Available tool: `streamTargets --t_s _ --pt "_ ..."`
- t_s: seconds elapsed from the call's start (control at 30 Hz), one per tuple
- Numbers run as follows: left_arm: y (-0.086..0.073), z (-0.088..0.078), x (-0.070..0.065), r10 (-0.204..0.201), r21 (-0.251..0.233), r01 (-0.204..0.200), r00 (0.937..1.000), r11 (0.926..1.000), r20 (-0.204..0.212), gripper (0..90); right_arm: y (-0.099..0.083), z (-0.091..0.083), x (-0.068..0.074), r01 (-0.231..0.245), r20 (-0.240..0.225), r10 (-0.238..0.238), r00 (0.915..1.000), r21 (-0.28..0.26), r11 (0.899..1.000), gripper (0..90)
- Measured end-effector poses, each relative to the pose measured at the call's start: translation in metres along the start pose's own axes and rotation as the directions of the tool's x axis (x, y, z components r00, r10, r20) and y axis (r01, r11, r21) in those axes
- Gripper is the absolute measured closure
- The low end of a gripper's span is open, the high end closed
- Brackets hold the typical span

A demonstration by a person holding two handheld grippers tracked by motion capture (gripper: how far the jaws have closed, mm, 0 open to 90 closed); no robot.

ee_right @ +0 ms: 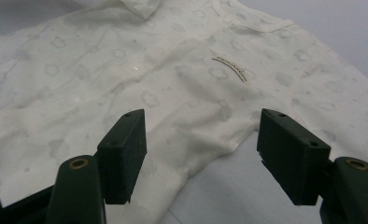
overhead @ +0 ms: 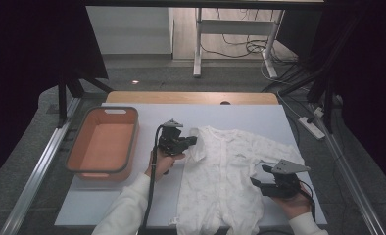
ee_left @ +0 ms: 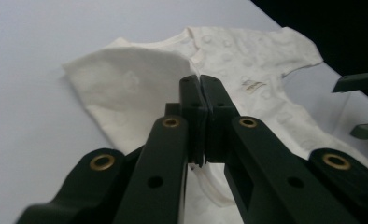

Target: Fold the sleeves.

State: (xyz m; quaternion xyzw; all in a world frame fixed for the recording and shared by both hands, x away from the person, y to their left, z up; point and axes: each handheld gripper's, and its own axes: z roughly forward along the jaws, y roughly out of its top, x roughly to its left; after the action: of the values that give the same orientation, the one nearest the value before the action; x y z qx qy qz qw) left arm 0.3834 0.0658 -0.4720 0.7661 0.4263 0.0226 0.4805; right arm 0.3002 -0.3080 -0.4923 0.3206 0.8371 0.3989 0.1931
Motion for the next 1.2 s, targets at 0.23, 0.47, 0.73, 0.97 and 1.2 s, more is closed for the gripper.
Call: streamTargets --t_s 0.23,0.47,0.73,0.97,1.2 --pt "0.011 0.012 -0.01 0.024 0.009 -0.024 0.9996 0.9997 0.011 87.7 0.0 -0.001 -0.001 -0.003 -0.002 0.003 1.0 -0.006 1.0 33.0" --pt "0.018 0.02 -0.014 0.021 0.008 -0.021 0.9997 0.9998 0.011 87.7 0.0 0.0 -0.001 -0.002 -0.003 0.002 1.0 -0.005 1.0 33.0" --pt "0.024 0.032 -0.023 0.044 0.031 -0.045 0.9989 0.9985 0.013 87.5 0.0 0.0 -0.001 0.0 -0.002 0.0 1.0 -0.002 1.0 33.0" --pt "0.028 0.038 -0.026 0.049 0.031 -0.049 0.9988 0.9983 0.01 87.3 0.0 0.0 -0.001 -0.003 -0.007 0.003 1.0 -0.004 1.0 33.0" --pt "0.029 0.051 -0.029 0.055 0.059 -0.056 0.9984 0.9967 0.014 86.6 0.0 0.001 -0.001 -0.003 -0.007 0.003 1.0 0.001 1.0 32.9"
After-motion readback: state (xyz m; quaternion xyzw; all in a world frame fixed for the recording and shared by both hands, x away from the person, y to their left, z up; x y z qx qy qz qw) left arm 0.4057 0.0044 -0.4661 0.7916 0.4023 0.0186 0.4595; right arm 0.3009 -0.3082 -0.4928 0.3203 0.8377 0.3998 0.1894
